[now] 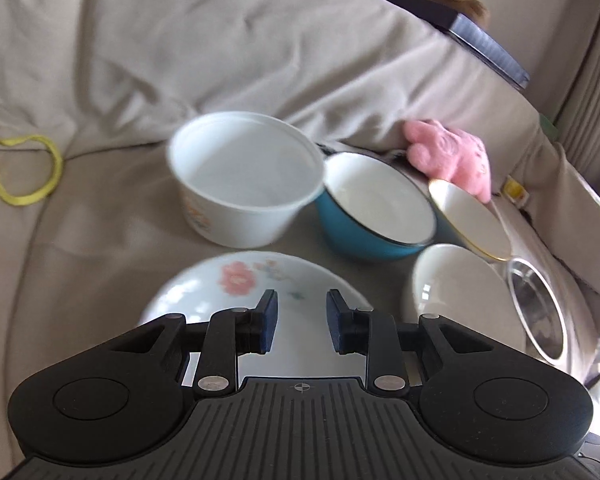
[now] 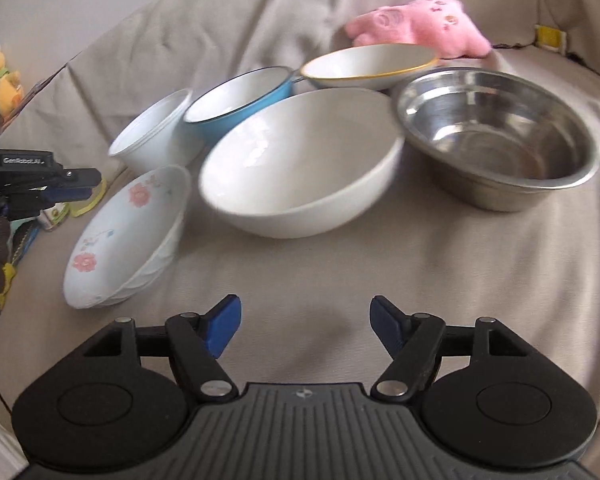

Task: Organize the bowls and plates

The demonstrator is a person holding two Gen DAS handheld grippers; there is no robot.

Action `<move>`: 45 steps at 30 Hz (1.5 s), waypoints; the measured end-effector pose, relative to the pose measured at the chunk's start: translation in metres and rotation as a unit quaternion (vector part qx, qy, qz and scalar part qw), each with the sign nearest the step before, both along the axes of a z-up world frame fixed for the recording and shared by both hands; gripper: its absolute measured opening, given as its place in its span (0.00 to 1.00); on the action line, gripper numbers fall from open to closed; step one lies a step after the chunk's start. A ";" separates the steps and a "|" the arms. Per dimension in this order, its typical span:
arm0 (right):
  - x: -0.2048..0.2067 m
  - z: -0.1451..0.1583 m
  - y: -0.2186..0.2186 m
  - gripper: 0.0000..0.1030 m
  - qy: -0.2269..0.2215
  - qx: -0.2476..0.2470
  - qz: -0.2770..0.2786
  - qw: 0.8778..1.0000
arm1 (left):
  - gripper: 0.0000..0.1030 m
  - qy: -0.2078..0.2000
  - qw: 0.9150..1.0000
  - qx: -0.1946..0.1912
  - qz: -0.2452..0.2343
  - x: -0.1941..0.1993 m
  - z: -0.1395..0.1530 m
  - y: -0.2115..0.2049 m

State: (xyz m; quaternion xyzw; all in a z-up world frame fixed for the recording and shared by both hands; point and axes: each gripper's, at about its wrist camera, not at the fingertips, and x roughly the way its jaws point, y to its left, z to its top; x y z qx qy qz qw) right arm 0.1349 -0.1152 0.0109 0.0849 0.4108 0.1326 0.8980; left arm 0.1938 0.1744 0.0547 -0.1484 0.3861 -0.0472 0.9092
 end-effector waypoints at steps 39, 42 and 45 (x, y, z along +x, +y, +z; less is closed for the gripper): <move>0.078 0.011 -0.017 0.67 0.004 0.108 -0.023 0.994 | 0.30 0.057 0.992 0.102 -0.052 0.097 -0.046 -0.122; 0.092 0.004 -0.013 0.67 0.023 0.104 -0.036 0.994 | 0.34 0.071 0.992 0.079 -0.062 0.104 -0.058 -0.122; 0.103 -0.003 -0.010 0.61 0.031 0.092 -0.040 0.994 | 0.37 0.077 0.993 0.059 -0.074 0.108 -0.066 -0.125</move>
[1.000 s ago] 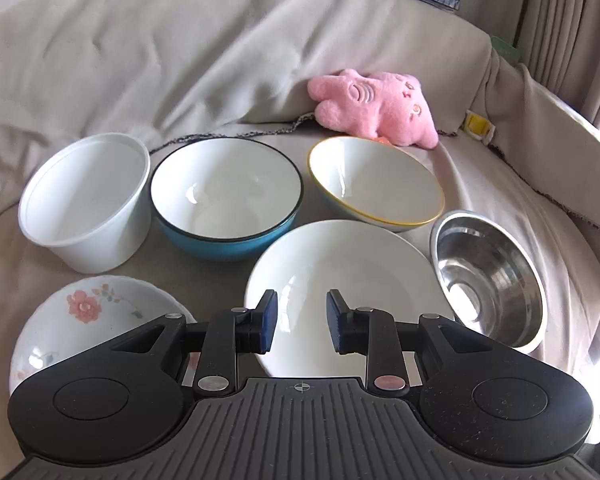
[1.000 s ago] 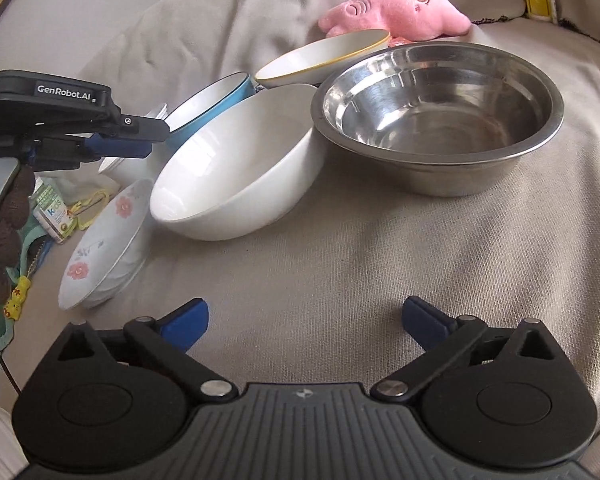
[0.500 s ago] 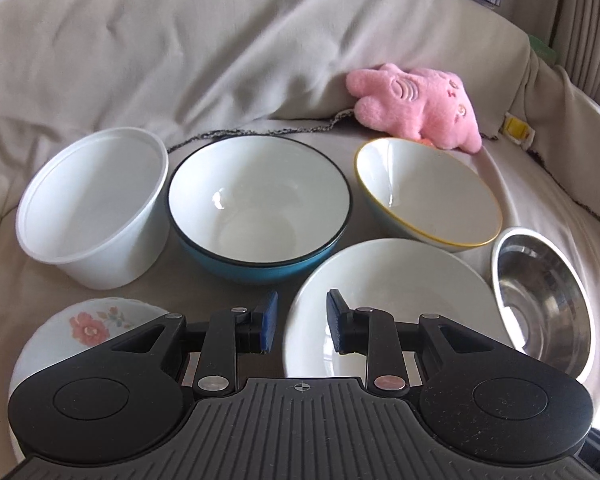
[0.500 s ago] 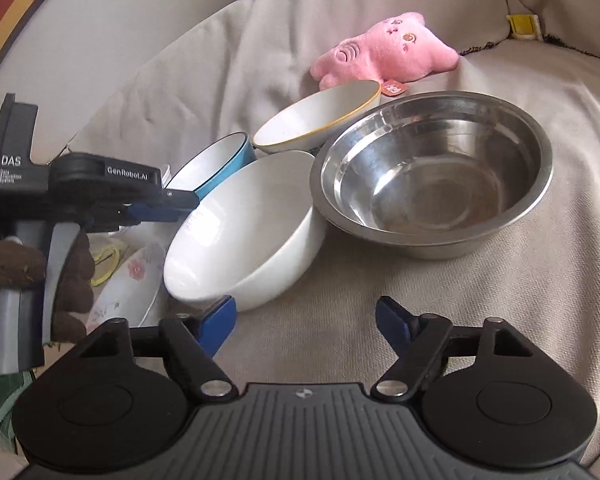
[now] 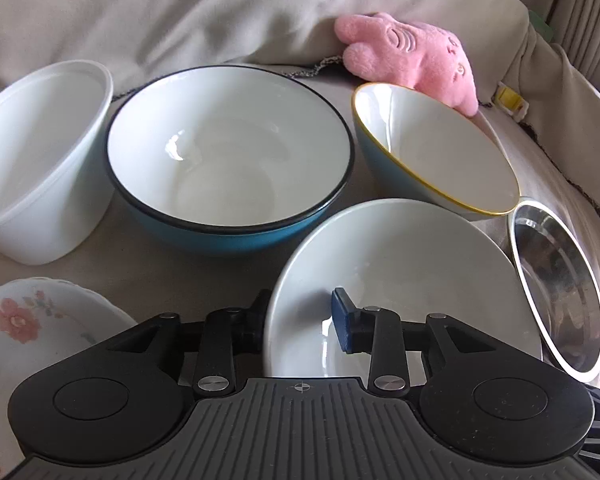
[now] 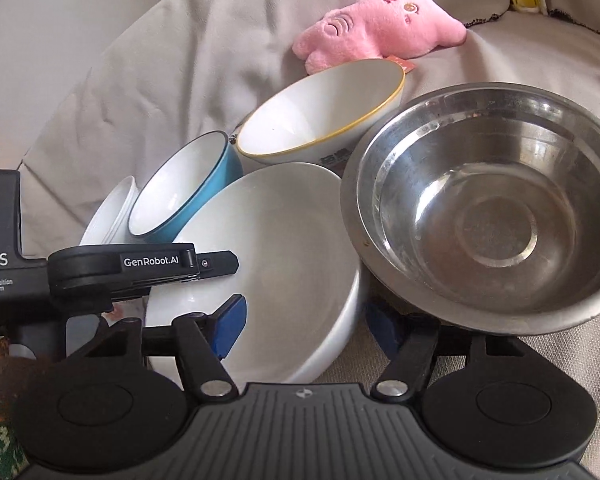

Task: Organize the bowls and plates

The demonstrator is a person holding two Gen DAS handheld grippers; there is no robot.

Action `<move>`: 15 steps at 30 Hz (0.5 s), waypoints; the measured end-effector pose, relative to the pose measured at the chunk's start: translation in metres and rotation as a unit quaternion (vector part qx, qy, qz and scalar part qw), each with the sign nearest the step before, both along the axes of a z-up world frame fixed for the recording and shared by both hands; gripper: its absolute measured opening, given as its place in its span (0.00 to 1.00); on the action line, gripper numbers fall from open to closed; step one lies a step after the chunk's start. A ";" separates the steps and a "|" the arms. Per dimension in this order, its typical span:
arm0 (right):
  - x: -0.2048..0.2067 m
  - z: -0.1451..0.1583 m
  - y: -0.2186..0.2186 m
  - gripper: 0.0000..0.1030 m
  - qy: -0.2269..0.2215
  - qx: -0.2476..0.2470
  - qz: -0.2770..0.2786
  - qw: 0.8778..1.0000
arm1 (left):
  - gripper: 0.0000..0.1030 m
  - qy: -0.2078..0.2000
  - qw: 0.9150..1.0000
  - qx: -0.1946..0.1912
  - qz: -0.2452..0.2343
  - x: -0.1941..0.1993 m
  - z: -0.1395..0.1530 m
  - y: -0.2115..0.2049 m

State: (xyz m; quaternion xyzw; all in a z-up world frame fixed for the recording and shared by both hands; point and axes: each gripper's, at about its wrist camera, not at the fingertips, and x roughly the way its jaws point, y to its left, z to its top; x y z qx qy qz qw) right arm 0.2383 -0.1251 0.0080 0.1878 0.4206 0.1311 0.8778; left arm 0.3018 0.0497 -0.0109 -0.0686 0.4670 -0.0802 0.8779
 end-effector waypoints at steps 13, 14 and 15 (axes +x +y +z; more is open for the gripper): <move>0.004 0.001 0.002 0.42 0.005 -0.029 -0.011 0.999 | 0.39 0.011 0.999 0.002 -0.033 -0.011 0.000 -0.001; 0.003 0.003 0.002 0.42 0.008 -0.028 -0.014 0.999 | 0.39 0.011 0.999 -0.011 -0.033 -0.016 0.001 0.003; 0.003 0.004 0.003 0.42 0.009 -0.025 -0.015 1.000 | 0.39 0.009 0.999 -0.024 -0.034 -0.020 0.002 0.008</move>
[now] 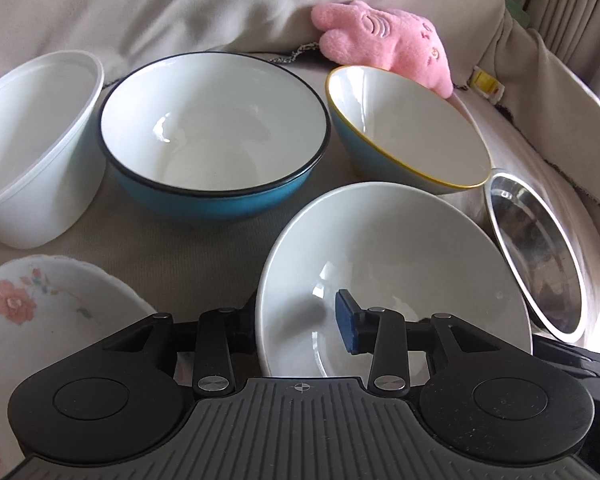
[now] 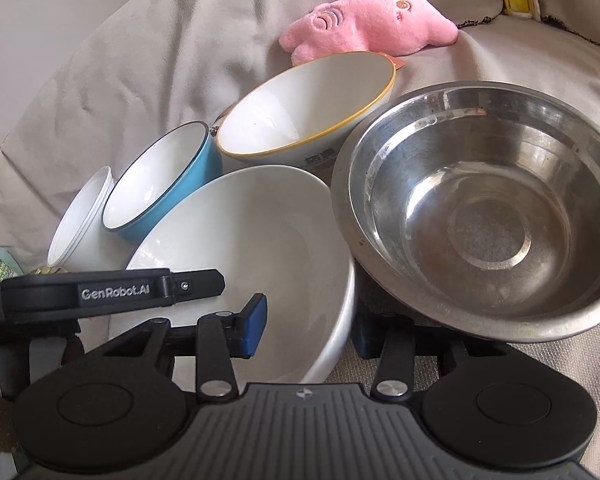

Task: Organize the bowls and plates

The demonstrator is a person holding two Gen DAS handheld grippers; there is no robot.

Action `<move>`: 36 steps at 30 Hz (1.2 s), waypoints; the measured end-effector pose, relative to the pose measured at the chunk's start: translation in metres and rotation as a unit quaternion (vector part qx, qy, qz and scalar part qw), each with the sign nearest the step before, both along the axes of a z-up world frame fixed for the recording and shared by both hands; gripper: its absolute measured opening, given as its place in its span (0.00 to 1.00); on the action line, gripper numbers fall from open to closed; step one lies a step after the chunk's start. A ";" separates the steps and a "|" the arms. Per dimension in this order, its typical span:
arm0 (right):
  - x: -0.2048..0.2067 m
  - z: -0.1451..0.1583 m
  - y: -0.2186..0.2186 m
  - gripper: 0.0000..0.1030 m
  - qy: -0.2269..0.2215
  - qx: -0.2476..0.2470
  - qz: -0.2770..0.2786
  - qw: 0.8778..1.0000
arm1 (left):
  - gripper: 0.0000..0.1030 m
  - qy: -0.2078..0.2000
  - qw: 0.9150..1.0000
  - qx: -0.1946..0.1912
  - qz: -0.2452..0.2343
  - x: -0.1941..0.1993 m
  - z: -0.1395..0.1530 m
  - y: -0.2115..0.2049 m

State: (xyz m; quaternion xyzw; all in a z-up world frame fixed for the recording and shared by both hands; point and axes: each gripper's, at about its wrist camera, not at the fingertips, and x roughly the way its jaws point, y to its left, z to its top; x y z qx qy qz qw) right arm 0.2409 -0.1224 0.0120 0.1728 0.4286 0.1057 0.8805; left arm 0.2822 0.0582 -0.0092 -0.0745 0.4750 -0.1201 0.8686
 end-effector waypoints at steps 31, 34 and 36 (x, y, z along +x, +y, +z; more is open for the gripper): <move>-0.027 0.024 0.203 0.40 -0.005 -0.119 0.214 0.969 | 0.34 -0.015 0.991 -0.015 0.134 -0.125 0.017 0.183; -0.018 0.018 0.197 0.39 0.013 -0.108 0.205 0.973 | 0.33 -0.016 0.992 -0.013 0.128 -0.123 0.015 0.179; -0.016 0.018 0.196 0.38 0.011 -0.108 0.204 0.973 | 0.33 -0.015 0.992 -0.008 0.128 -0.121 0.014 0.178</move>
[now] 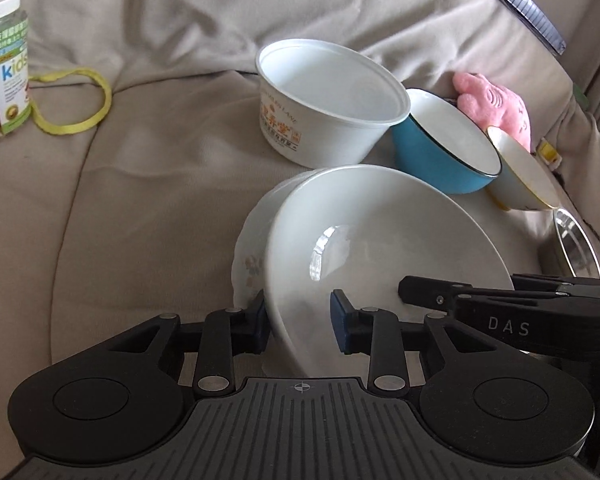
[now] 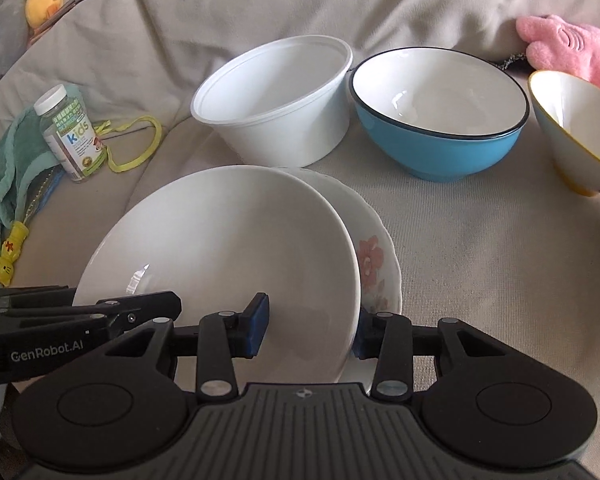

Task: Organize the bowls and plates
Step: 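Lower the white bowl onto the floral plate and open the right tool, then grasp the rim of the steel bowl with the right tool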

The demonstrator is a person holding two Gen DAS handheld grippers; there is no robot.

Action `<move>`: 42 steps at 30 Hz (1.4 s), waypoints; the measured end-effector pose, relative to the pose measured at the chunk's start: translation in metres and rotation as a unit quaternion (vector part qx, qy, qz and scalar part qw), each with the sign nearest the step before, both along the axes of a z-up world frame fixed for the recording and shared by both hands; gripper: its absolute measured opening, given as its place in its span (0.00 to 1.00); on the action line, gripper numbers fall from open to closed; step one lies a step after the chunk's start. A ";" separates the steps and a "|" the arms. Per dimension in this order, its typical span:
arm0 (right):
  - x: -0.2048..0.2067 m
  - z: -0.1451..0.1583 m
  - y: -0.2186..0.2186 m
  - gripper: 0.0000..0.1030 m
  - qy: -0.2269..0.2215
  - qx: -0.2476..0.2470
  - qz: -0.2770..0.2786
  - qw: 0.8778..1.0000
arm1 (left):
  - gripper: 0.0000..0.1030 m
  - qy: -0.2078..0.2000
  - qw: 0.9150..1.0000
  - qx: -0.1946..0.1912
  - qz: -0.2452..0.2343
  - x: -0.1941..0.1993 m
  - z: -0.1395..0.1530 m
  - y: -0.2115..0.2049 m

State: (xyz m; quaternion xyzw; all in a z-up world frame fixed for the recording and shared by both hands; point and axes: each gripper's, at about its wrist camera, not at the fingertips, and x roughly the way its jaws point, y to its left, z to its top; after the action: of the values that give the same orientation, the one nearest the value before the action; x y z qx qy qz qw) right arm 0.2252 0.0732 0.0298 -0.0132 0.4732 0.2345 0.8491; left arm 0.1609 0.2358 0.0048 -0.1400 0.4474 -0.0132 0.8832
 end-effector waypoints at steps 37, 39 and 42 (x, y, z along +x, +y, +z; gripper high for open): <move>0.015 -0.005 -0.064 0.40 0.040 0.039 -0.022 0.998 | 0.52 0.027 0.997 -0.068 -0.018 0.039 -0.011 -0.012; 0.018 -0.006 -0.076 0.39 0.047 0.049 -0.031 0.997 | 0.52 0.018 0.998 -0.053 -0.035 0.042 -0.007 -0.021; 0.016 0.012 -0.092 0.39 0.010 0.066 -0.025 0.997 | 0.51 -0.014 0.999 0.033 -0.025 0.036 0.018 -0.035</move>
State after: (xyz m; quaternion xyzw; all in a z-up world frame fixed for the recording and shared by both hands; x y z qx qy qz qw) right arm 0.2409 -0.0189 0.0420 0.0573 0.4656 0.2443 0.8487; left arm 0.1971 0.2011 0.0229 -0.0991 0.4390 -0.0228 0.8927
